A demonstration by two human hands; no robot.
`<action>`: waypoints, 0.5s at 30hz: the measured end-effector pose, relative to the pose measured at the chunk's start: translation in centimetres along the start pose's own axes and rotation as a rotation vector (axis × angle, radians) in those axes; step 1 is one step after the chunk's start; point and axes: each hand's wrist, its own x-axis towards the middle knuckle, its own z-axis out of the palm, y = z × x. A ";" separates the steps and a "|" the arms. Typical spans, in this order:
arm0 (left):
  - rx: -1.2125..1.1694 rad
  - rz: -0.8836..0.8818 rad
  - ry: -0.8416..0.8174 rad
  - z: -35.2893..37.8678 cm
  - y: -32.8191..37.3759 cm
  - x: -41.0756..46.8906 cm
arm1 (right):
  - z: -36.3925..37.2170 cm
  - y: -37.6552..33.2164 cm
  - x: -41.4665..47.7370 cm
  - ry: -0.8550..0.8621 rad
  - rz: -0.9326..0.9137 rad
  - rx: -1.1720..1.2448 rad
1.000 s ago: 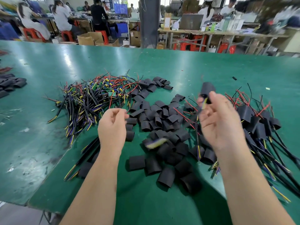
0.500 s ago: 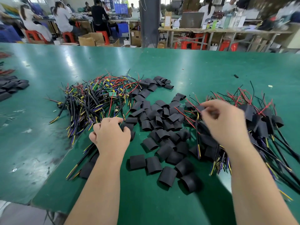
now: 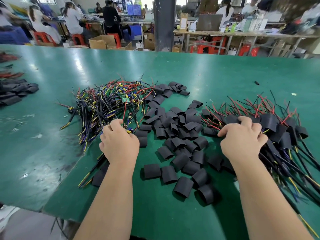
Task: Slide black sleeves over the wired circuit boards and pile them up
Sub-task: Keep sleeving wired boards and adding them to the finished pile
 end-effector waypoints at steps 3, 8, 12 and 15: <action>0.040 -0.041 -0.026 0.1 -0.3 0.2 | 0.1 -0.2 -0.1 -0.010 0.006 -0.045; -0.046 -0.001 0.037 0.1 -0.4 0.5 | 0.2 -0.4 -0.6 -0.072 -0.016 -0.116; -0.182 0.161 0.138 0.0 0.0 0.4 | 0.4 -0.8 -1.0 0.126 -0.076 0.058; -0.369 0.352 0.171 -0.3 0.5 0.1 | 0.4 -1.3 -1.0 0.296 -0.228 0.340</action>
